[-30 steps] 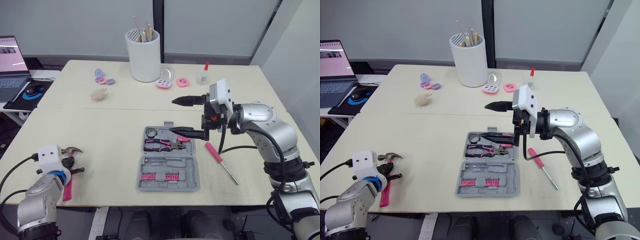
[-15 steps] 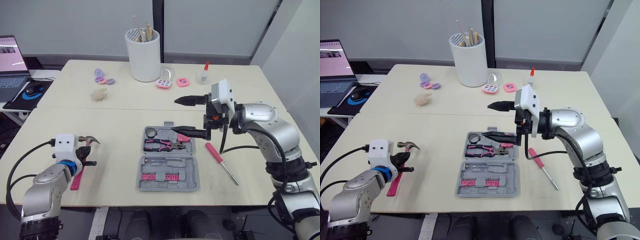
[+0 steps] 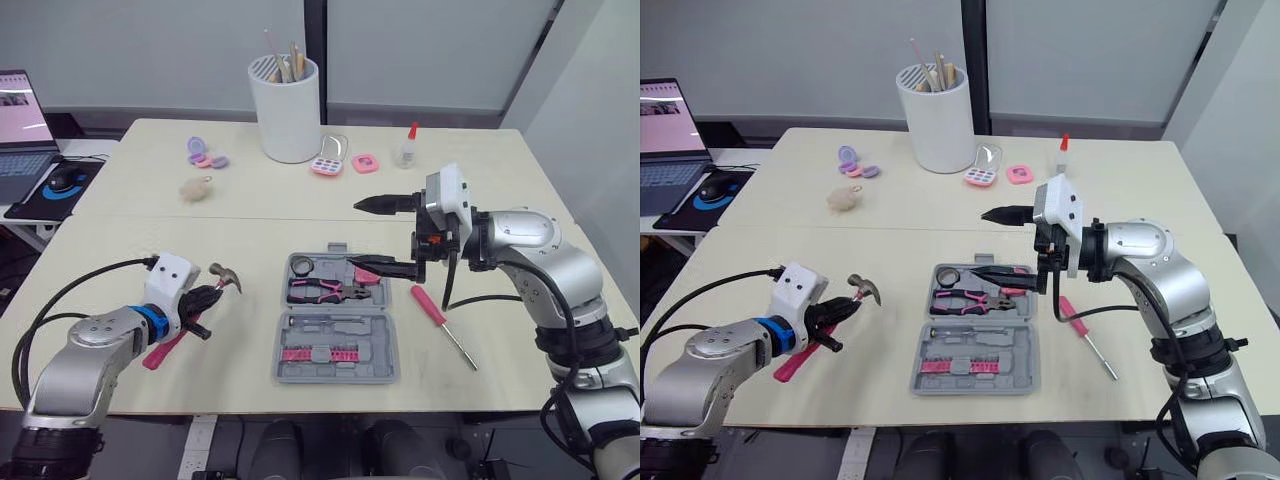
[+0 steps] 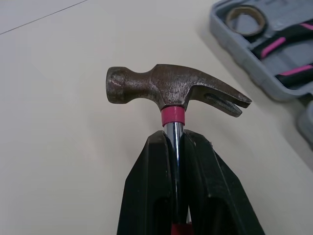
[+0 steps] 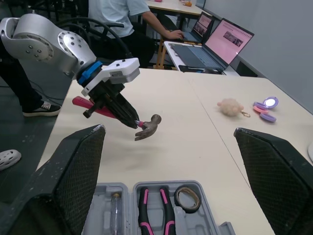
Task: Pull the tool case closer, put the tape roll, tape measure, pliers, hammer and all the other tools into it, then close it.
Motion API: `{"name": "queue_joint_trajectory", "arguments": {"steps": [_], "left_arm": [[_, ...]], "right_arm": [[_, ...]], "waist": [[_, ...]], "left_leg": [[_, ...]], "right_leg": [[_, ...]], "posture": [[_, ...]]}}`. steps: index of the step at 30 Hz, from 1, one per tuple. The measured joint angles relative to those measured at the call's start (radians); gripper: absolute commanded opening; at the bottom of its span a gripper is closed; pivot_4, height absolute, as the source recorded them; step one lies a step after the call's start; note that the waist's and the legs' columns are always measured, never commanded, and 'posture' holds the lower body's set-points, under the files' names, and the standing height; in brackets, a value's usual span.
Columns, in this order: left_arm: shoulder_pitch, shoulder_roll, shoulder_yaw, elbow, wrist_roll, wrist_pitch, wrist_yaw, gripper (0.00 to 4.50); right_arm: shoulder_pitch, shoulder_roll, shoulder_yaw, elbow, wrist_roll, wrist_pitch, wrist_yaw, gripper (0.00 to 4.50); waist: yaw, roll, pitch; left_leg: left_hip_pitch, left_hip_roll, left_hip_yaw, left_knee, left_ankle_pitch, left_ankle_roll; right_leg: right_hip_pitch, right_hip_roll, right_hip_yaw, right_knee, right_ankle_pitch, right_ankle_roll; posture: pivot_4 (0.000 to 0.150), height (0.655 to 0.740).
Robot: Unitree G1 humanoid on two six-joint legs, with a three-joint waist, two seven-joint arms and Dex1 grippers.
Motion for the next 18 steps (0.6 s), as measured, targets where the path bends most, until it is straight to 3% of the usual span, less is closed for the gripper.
{"name": "queue_joint_trajectory", "arguments": {"steps": [8,18], "left_arm": [[0.007,0.143,-0.03,-0.087,-0.029,-0.012,-0.214,0.08],[-0.068,0.188,-0.169,-0.267,-0.068,-0.012,-0.352,0.08]], "right_arm": [[0.018,-0.082,0.002,-0.001,-0.024,-0.02,0.065,4.5],[0.064,-0.226,0.009,-0.041,-0.059,-0.034,0.157,4.5]], "waist": [[0.0,0.002,0.001],[0.001,0.002,0.002]], "left_leg": [[-0.001,0.0,0.0,0.0,0.0,0.0],[-0.001,0.0,0.0,0.0,0.0,0.0]], "right_leg": [[-0.001,0.0,0.0,0.0,0.0,0.0],[-0.001,0.002,0.0,0.0,-0.001,0.001]], "posture": [[0.15,0.74],[0.15,0.74]]}}
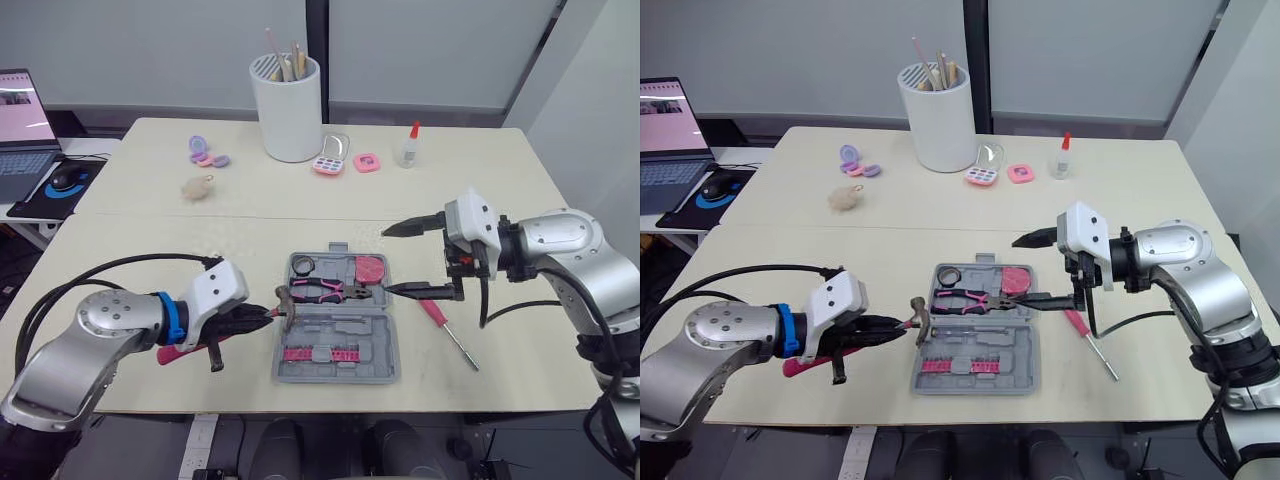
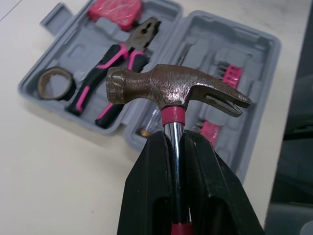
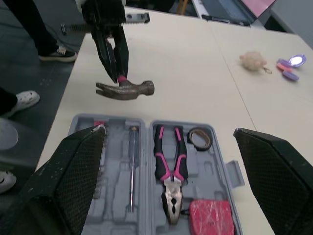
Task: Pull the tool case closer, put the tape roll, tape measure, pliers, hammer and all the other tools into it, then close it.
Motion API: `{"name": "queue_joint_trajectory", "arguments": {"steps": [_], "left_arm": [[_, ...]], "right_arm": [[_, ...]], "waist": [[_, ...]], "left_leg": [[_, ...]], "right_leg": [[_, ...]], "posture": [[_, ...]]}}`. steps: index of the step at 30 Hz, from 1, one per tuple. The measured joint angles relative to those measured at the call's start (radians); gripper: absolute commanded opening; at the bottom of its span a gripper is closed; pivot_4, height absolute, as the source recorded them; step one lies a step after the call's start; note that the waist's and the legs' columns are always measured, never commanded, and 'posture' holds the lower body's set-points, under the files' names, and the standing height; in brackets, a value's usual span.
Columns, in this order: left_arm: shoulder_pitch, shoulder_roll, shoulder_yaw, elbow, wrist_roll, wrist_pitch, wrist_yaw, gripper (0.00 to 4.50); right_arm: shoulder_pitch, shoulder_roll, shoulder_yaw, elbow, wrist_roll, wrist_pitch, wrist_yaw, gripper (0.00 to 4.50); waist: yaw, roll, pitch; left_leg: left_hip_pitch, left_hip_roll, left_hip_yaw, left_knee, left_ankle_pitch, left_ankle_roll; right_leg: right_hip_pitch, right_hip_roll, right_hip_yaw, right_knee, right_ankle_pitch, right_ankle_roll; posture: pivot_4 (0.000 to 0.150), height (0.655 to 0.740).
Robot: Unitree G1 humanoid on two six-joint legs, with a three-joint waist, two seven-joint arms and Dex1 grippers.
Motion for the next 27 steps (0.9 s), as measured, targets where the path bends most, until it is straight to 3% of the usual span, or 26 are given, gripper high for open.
{"name": "queue_joint_trajectory", "arguments": {"steps": [4,13,22,27], "left_arm": [[-0.077,-0.015,-0.137,-0.031,0.033,0.027,-0.003,0.08],[-0.282,-0.185,-0.404,0.03,0.15,0.062,0.036,0.08],[-0.382,-0.324,-0.586,0.16,0.276,0.067,0.07,0.08],[-0.384,-0.381,-0.619,0.214,0.333,0.037,0.099,0.08]], "right_arm": [[0.057,-0.07,0.003,-0.021,-0.02,-0.005,0.029,4.5],[0.178,-0.179,-0.02,-0.084,-0.045,0.003,0.036,4.5],[0.268,-0.237,-0.06,-0.17,-0.052,0.031,0.017,4.5],[0.31,-0.243,-0.094,-0.217,-0.035,0.06,-0.007,4.5]], "waist": [[0.001,0.001,0.001],[0.002,0.001,0.001],[0.002,0.002,0.001],[0.004,0.002,0.001]], "left_leg": [[-0.001,-0.001,0.001,0.001,0.0,0.0],[-0.003,-0.001,0.001,0.004,0.0,0.0],[-0.003,-0.002,0.0,0.006,0.0,0.0],[-0.004,-0.002,0.0,0.006,0.0,0.0]], "right_leg": [[0.0,0.001,0.0,0.0,0.0,0.001],[0.0,0.008,0.0,0.0,0.0,0.001],[0.0,0.011,0.0,0.0,0.0,0.001],[0.001,0.012,0.0,0.0,0.0,0.001]], "posture": [[0.15,0.74],[0.15,0.74],[0.15,0.74],[0.15,0.74]]}}
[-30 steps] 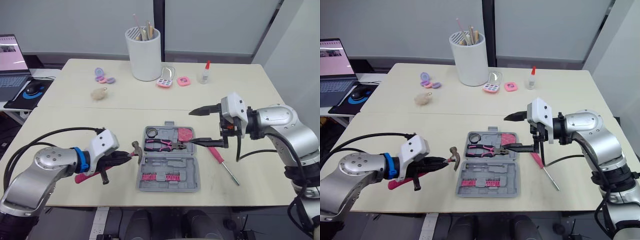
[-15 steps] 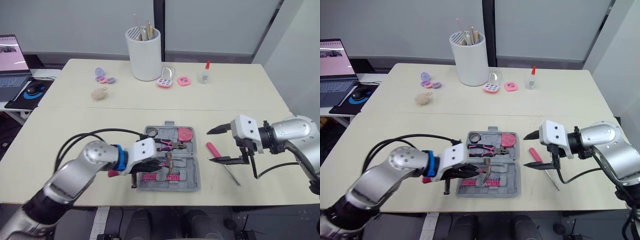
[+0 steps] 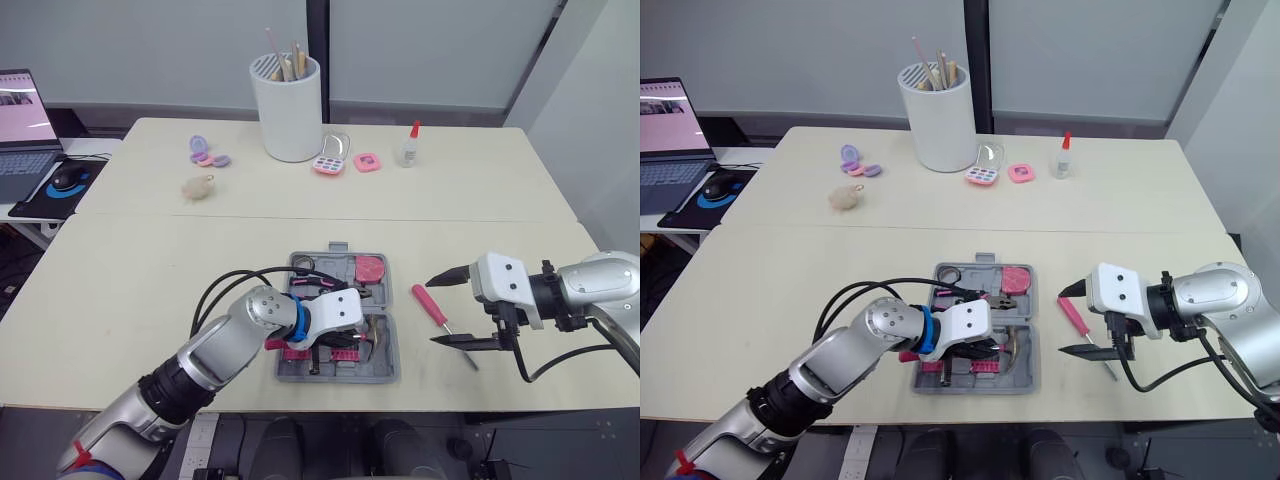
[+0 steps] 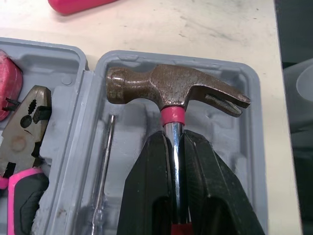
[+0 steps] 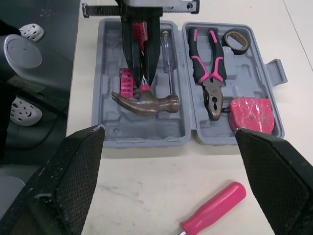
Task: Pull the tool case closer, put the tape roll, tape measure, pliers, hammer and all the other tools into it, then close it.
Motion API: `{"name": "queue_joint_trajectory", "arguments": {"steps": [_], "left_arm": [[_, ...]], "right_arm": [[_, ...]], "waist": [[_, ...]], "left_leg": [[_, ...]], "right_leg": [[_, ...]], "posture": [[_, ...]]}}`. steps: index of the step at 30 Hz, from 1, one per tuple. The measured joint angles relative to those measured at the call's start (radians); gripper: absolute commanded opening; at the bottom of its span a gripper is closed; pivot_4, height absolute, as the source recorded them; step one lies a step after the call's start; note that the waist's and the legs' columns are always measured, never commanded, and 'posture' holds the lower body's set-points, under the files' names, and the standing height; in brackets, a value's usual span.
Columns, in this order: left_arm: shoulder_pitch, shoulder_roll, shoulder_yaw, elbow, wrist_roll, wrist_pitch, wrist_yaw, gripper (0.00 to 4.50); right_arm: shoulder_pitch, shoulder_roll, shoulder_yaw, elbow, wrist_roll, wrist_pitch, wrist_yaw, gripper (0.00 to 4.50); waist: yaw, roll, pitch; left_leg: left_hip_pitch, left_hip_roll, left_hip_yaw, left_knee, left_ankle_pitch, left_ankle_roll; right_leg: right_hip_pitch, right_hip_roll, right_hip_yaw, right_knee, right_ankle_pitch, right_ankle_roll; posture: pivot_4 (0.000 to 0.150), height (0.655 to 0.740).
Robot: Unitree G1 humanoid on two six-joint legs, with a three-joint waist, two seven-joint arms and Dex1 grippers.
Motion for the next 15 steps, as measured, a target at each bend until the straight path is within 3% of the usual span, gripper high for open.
{"name": "queue_joint_trajectory", "arguments": {"steps": [15], "left_arm": [[-0.021,-0.067,-0.027,0.107,0.073,-0.065,-0.022,0.08]], "right_arm": [[0.073,-0.017,-0.048,-0.09,0.039,0.065,-0.059,4.5]], "waist": [[-0.001,0.0,0.0]], "left_leg": [[0.0,0.0,0.0,0.001,0.0,0.0]], "right_leg": [[0.001,0.0,0.0,0.0,0.0,0.0]], "posture": [[0.15,0.74]]}}
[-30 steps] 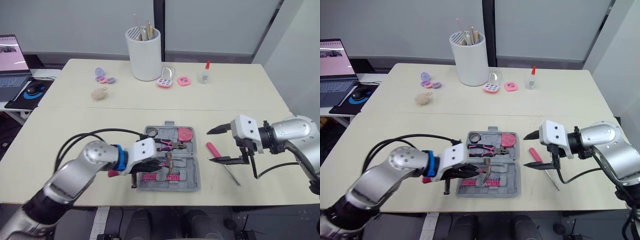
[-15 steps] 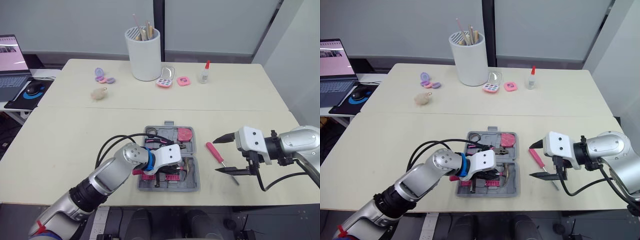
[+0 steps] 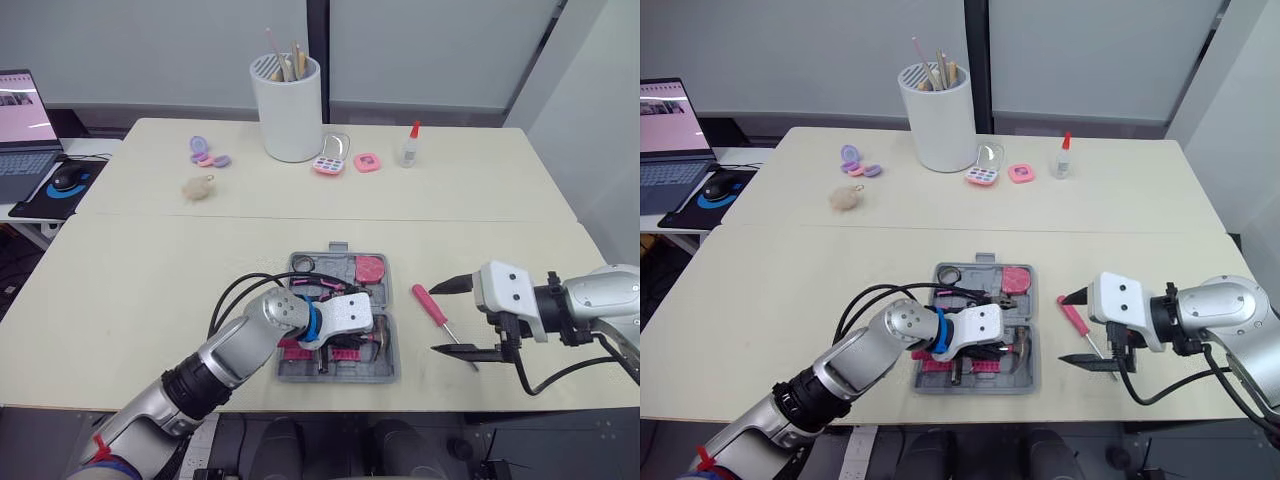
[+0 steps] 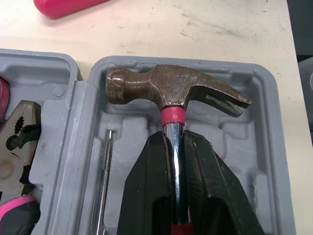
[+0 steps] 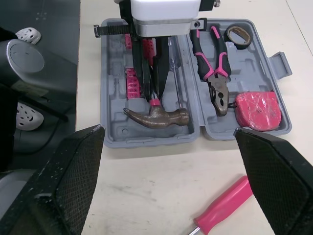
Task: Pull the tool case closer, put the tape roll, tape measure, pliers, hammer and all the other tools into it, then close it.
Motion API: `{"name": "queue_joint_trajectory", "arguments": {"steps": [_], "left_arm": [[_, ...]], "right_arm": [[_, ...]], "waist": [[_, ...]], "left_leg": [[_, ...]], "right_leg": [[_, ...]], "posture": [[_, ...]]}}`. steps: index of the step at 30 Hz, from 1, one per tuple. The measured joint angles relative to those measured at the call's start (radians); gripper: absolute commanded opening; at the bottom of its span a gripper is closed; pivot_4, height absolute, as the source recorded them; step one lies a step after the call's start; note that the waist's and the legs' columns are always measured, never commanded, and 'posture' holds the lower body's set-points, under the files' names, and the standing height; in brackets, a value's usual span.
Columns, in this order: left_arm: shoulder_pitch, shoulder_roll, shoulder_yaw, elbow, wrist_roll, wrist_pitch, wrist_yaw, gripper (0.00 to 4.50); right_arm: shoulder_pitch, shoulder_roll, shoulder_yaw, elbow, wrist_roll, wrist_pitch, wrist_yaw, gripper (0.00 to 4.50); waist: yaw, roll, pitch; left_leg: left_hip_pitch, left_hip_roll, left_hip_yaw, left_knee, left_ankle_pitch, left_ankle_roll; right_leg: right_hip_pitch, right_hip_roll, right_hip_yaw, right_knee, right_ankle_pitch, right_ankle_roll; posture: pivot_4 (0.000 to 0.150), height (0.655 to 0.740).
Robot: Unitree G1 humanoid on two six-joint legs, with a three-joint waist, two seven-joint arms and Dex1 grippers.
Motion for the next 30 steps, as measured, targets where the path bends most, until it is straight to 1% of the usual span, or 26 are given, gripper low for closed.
{"name": "queue_joint_trajectory", "arguments": {"steps": [4,11,24,26,27,29,30], "left_arm": [[-0.013,-0.019,-0.008,0.027,0.019,0.0,-0.002,0.08],[-0.054,-0.042,-0.011,0.081,0.04,-0.002,-0.027,0.08],[-0.066,-0.06,-0.02,0.082,0.067,0.046,-0.055,0.08],[-0.066,-0.06,-0.02,0.082,0.07,0.046,-0.058,0.8],[-0.066,-0.059,-0.02,0.08,0.071,0.046,-0.061,1.01],[-0.066,-0.059,-0.02,0.078,0.072,0.045,-0.062,1.56],[-0.067,-0.059,-0.02,0.076,0.073,0.044,-0.061,1.94]], "right_arm": [[0.029,-0.005,-0.02,-0.007,0.002,0.005,-0.012,4.5],[0.033,-0.006,-0.028,-0.022,0.007,0.021,-0.031,4.5],[0.058,-0.006,-0.038,-0.031,0.009,0.024,-0.053,4.5],[0.058,-0.006,-0.037,-0.031,0.007,0.021,-0.056,4.5],[0.058,-0.006,-0.037,-0.031,0.006,0.02,-0.057,4.5],[0.058,-0.006,-0.037,-0.03,0.004,0.018,-0.058,4.5],[0.057,-0.006,-0.037,-0.029,0.004,0.018,-0.058,4.5]], "waist": [[0.002,0.0,0.0],[0.0,0.0,0.0],[0.0,0.0,0.0],[0.0,0.0,0.0],[0.0,0.0,0.0],[0.0,0.0,0.0],[0.0,0.0,0.0]], "left_leg": [[0.0,0.0,0.0,0.0,0.0,0.0],[0.0,0.0,0.0,0.0,0.0,0.0],[0.0,0.0,0.0,0.001,0.0,0.0],[0.0,0.0,0.0,0.001,0.0,0.0],[0.0,0.0,0.0,0.001,0.0,0.0],[0.0,0.0,0.0,0.001,0.0,0.0],[0.0,0.0,0.0,0.001,0.0,0.0]], "right_leg": [[0.0,0.0,0.0,0.0,0.0,0.0],[0.0,0.0,0.0,0.0,0.0,0.0],[0.0,0.001,0.0,0.0,0.0,0.0],[0.001,0.001,0.0,0.0,0.0,0.0],[0.001,0.001,0.0,0.0,0.0,0.0],[0.001,0.001,0.0,0.0,0.0,0.0],[0.001,0.001,0.0,0.0,0.0,0.0]], "posture": [[0.15,0.74],[0.15,0.74],[0.15,0.74],[0.15,0.74],[0.15,0.74],[0.15,0.74],[0.15,0.74]]}}
